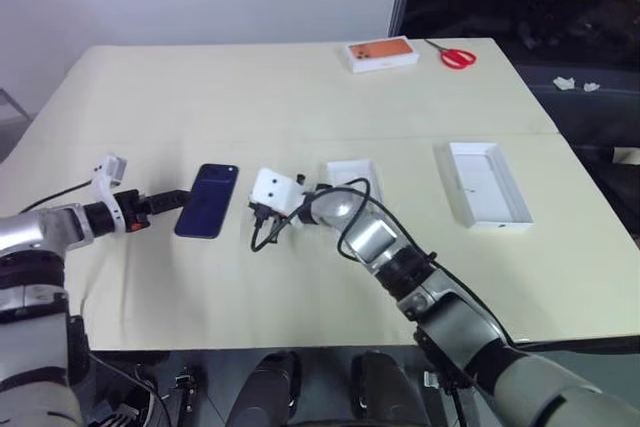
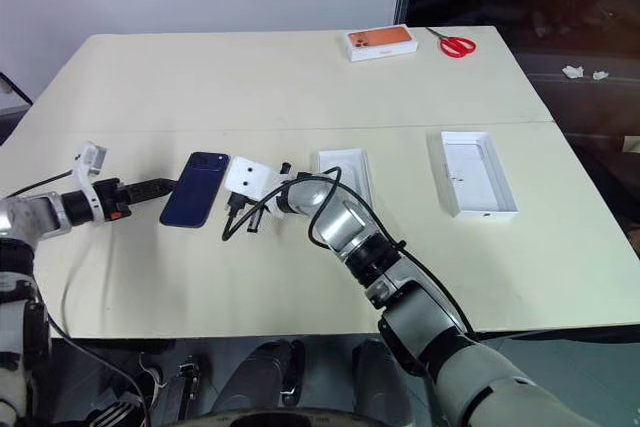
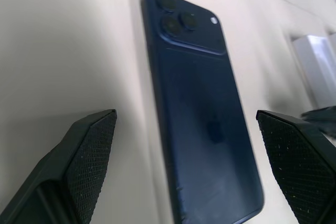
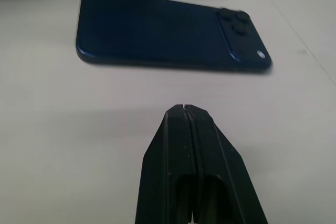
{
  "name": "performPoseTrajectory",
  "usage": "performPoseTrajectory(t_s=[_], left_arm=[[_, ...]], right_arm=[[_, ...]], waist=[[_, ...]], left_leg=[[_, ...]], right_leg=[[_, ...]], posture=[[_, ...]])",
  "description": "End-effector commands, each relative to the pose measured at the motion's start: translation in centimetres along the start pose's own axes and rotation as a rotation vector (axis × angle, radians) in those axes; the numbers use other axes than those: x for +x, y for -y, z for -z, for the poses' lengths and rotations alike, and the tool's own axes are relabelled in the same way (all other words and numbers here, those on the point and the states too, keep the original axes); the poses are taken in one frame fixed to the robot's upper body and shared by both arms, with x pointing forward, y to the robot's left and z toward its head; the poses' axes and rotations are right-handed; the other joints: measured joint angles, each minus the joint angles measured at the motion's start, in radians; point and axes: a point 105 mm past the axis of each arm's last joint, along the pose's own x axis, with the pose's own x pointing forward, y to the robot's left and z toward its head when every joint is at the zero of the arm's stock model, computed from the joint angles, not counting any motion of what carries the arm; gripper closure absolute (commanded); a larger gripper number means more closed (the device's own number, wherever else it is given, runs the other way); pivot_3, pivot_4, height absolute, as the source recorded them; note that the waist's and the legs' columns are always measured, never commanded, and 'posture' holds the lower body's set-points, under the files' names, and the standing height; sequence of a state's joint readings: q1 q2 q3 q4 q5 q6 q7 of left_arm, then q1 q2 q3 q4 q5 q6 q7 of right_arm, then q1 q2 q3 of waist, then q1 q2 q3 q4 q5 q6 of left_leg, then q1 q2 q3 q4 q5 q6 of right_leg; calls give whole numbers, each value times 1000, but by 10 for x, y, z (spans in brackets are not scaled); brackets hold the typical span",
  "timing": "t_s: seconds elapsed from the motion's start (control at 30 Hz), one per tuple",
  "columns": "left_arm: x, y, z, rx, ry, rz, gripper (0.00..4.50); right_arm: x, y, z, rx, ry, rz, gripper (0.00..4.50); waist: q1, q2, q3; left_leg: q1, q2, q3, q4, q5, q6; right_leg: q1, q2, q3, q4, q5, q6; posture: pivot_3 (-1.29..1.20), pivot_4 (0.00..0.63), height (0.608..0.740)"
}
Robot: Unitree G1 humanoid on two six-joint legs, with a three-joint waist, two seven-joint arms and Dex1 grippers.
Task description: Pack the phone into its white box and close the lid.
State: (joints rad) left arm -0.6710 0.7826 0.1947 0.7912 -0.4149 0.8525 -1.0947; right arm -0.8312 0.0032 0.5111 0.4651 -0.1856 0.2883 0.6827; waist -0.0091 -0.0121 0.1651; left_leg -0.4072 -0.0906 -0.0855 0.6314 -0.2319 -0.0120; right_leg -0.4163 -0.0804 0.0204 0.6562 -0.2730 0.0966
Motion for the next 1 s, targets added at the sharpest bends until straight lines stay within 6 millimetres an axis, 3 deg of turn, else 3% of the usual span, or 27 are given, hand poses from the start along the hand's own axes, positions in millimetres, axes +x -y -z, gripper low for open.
performPoseTrajectory(t_s=[0.03,0.23,0.43,0.67,0.77,1.0], left_arm=[[27,-4,57,-95,-200,14,20],[48,12,82,-106,-286,89,20],[56,28,84,-107,-290,147,20],[72,67,87,-228,-265,280,20],[72,69,87,-225,-263,276,20],[62,52,79,-220,-217,200,20]], right_arm=[[10,-5,-13,-50,2,-18,4500],[21,0,1,-10,-100,1,4500],[23,-1,9,-20,-133,1,4500],[22,2,11,-8,-133,10,4500],[21,3,11,-15,-133,12,4500],[18,3,17,-33,-138,11,4500]], waist=[[2,3,-2],[5,10,-7],[5,16,-12],[4,17,-13],[0,17,-13],[-4,17,-13]], left_leg=[[1,-1,0,0,0,1],[14,-2,-1,-2,-5,8],[16,-3,-1,-1,-6,10],[16,-3,-2,-1,-6,10],[16,-3,-2,-1,-6,10],[16,-2,-2,-2,-6,9]], right_leg=[[2,0,0,0,0,0],[15,-1,0,-2,0,0],[17,-2,1,-3,0,0],[19,-2,1,-3,-1,0],[19,-2,0,-4,-1,0],[19,-1,1,-5,-1,0]], posture=[[0,150,740],[0,150,740],[0,150,740],[0,150,740],[0,150,740],[0,150,740]])
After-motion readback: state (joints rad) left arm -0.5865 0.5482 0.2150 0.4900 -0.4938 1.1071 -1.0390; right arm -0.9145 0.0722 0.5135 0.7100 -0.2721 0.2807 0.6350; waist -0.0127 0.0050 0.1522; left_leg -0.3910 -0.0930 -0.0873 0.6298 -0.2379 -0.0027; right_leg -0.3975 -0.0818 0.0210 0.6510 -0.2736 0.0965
